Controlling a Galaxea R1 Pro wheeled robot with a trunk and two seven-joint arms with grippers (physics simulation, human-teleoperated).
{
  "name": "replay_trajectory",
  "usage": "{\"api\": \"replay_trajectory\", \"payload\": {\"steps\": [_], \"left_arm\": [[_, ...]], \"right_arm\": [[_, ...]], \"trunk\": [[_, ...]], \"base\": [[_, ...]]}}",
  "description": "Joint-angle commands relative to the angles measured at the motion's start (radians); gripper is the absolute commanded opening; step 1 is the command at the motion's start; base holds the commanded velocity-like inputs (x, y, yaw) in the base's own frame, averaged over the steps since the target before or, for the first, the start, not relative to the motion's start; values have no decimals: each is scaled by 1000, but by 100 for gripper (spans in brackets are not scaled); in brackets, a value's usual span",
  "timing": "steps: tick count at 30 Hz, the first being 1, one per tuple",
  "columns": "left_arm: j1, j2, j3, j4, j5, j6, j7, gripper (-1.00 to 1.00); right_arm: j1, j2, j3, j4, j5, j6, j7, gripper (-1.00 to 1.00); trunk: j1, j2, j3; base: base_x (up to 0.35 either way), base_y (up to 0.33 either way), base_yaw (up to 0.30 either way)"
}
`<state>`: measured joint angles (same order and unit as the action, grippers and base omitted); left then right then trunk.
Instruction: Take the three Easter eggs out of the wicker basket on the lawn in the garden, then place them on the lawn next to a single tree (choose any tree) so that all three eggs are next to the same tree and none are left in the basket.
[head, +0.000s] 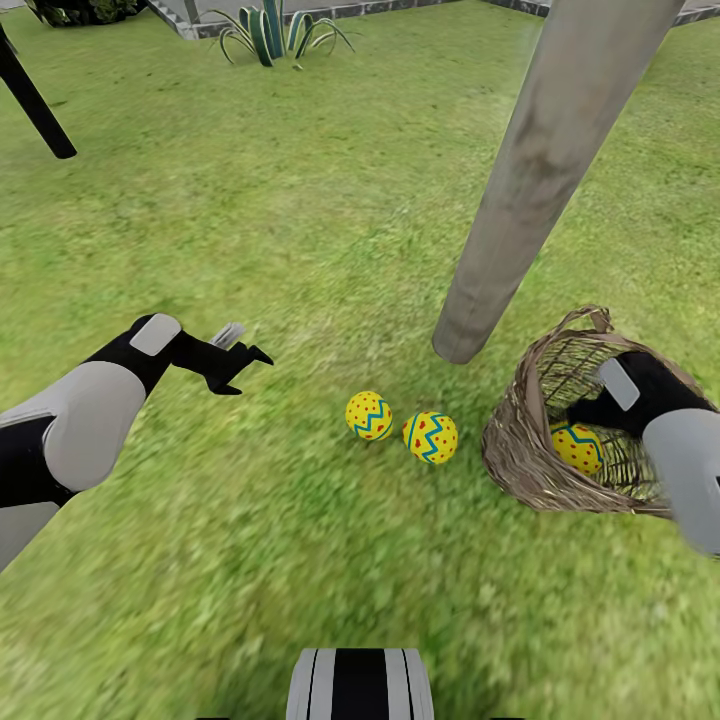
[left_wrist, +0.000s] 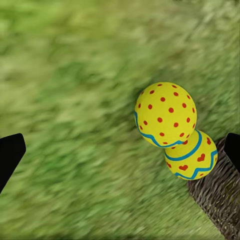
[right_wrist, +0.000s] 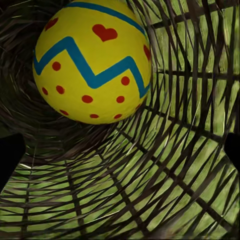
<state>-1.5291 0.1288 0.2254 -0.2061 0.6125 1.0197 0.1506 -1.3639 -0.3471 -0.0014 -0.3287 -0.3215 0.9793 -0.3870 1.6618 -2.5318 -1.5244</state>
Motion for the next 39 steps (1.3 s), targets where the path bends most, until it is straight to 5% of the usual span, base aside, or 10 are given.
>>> {"api": "replay_trajectory", "payload": {"steps": [1, 12, 18, 29, 39], "left_arm": [[0, 0, 2, -1, 11, 3, 10, 100], [0, 2, 2, -1, 12, 4, 10, 100], [0, 3, 0, -1, 11, 4, 10, 100], [0, 3, 0, -1, 10, 5, 10, 100], [0, 3, 2, -1, 8, 3, 10, 100]], "right_arm": [[-13, -2, 0, 9, -11, 17, -8, 100], [-97, -4, -2, 84, -11, 46, 6, 100], [-114, -8, 1, 78, -10, 52, 103, 100], [-115, -12, 2, 72, -10, 42, 116, 100], [-115, -12, 2, 71, -10, -7, 116, 100]], "trunk": [[0, 0, -1], [0, 0, -1], [0, 0, -1], [0, 0, -1], [4, -3, -39]], "base": [[0, 0, 0], [0, 0, 0], [0, 0, 0], [0, 0, 0], [0, 0, 0]]}}
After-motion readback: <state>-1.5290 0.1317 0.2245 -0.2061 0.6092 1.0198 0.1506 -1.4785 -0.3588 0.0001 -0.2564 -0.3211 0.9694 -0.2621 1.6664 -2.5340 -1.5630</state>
